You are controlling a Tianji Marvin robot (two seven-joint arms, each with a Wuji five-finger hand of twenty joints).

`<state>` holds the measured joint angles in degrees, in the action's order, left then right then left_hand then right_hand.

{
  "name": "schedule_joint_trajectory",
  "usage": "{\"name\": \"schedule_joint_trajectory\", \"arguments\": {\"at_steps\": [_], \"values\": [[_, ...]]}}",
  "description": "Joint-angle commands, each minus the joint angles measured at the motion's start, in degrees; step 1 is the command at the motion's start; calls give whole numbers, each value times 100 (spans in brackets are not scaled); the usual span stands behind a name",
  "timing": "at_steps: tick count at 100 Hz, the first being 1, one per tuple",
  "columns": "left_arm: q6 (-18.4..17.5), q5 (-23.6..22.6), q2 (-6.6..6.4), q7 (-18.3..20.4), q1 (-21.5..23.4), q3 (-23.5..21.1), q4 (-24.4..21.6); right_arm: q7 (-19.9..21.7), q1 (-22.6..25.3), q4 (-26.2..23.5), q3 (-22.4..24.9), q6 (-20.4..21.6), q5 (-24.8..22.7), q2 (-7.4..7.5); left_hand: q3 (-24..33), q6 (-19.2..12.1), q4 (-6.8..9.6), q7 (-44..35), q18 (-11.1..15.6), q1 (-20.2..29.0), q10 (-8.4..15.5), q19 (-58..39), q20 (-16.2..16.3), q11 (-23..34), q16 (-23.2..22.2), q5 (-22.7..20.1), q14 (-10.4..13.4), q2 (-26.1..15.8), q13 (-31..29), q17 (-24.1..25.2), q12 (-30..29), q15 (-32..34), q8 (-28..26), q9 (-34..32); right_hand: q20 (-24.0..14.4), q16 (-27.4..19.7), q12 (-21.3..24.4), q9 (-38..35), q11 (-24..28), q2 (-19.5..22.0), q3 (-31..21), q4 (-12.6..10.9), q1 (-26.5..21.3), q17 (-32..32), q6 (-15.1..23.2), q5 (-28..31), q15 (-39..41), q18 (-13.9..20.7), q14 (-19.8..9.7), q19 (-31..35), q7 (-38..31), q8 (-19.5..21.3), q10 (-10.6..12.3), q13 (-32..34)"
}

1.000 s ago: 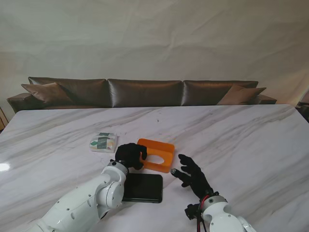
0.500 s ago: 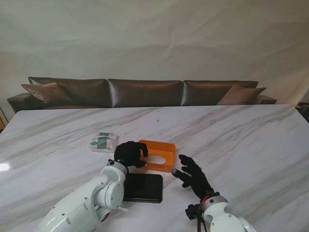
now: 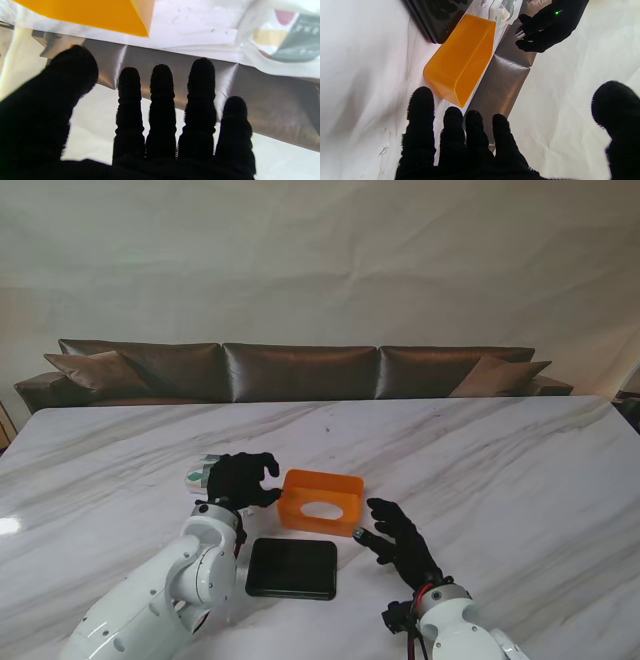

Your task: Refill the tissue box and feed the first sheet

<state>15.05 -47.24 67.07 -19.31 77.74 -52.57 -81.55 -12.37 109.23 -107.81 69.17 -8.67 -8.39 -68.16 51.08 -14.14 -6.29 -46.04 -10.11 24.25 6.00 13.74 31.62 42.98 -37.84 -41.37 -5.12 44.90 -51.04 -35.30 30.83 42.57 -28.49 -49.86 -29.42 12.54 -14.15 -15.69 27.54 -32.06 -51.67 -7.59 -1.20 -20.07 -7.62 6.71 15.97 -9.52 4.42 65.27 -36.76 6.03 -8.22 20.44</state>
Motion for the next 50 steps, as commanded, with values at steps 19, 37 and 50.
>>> {"name": "schedule_joint_trajectory", "arguments": {"at_steps": [19,37,50], "values": [[-48,-407,-112,-292,67,-381,36,-80,-14,32,-35,23,-112,-48,-181,75,166,239,155,-336,40,-8215,161,-483,316,760,92,-238,1781,2244,-165,-1125,-44,1409,125,98,-68,-347,5,-196,54,105,-30,23,376,51,188,-134,144,-180,-238,150,175,267],[-5,-592,-159,-370,-31,-494,322,-162,-35,55,-31,79,-71,-71,-362,164,35,1130,429,-648,68,-6750,-439,-1472,1227,1564,241,-283,3427,3559,-958,-2084,592,2717,192,123,-82,-496,3,-259,62,102,-84,45,420,194,232,-119,188,-312,-259,195,186,333],[3,-545,-196,-100,-107,-551,398,-145,-82,75,-15,25,-29,-76,-547,210,-52,1872,208,-802,118,-5216,-1251,-2005,1877,1952,244,-327,4255,3869,-1291,-2497,1050,3326,244,127,-90,-526,-8,-270,64,98,-98,72,430,223,235,-111,194,-413,-253,222,187,338]]}}
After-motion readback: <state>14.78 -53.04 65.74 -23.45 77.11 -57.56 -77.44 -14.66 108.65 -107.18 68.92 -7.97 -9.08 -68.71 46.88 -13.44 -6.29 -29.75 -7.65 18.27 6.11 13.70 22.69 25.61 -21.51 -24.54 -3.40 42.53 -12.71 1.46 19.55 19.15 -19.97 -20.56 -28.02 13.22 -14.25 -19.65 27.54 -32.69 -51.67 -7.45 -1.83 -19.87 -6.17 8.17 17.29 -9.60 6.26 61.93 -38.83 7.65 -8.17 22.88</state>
